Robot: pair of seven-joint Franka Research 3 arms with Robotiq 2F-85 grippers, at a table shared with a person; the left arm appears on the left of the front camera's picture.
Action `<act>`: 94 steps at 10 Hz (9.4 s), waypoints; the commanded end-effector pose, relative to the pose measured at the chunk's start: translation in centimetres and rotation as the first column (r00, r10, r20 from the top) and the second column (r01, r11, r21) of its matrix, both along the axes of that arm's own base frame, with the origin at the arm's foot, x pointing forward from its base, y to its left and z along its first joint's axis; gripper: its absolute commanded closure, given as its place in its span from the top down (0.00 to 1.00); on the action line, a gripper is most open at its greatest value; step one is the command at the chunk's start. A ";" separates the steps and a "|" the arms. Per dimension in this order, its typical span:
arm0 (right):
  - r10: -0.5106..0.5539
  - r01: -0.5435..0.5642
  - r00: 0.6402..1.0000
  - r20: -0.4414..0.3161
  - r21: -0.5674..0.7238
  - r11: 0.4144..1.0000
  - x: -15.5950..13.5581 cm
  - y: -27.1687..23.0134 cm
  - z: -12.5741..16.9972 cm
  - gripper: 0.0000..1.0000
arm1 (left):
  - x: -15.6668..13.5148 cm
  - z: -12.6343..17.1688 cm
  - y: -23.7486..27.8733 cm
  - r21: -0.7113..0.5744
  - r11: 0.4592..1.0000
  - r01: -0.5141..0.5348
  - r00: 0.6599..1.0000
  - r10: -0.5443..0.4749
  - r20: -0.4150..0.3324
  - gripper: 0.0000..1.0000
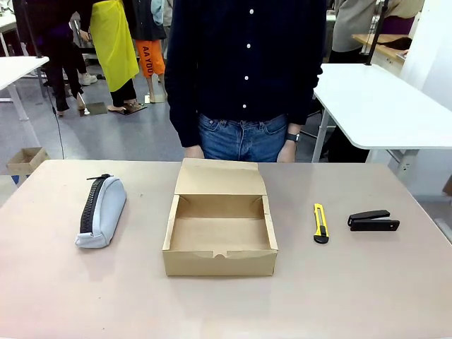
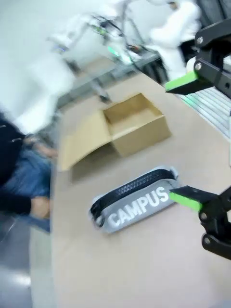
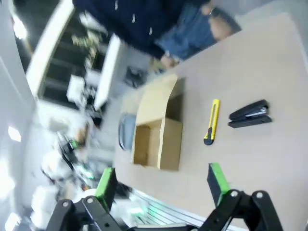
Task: Pack the items into the box.
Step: Pick up the item specified by the human and place it in the Mailer Box.
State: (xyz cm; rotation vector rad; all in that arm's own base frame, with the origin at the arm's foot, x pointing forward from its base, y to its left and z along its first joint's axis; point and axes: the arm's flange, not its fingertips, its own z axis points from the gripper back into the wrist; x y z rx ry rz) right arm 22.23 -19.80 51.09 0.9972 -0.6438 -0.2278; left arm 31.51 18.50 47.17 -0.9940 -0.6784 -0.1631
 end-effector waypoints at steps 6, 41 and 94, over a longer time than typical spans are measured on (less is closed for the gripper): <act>-0.273 0.293 0.956 -0.108 0.303 0.907 0.3 -7.4 -10.5 1.00 | -2.6 -8.6 6.4 -0.384 0.880 -0.281 0.958 0.283 -0.051 1.00; -0.246 0.266 0.964 -0.102 0.320 0.909 -0.6 -7.5 -9.7 1.00 | 10.3 0.1 -27.5 0.770 0.638 -0.023 0.889 0.366 -0.276 1.00; -0.246 0.266 0.964 -0.102 0.320 0.909 -0.6 -7.5 -9.7 1.00 | 3.7 -4.4 -57.0 0.933 -0.060 0.355 0.478 -0.846 -0.236 0.06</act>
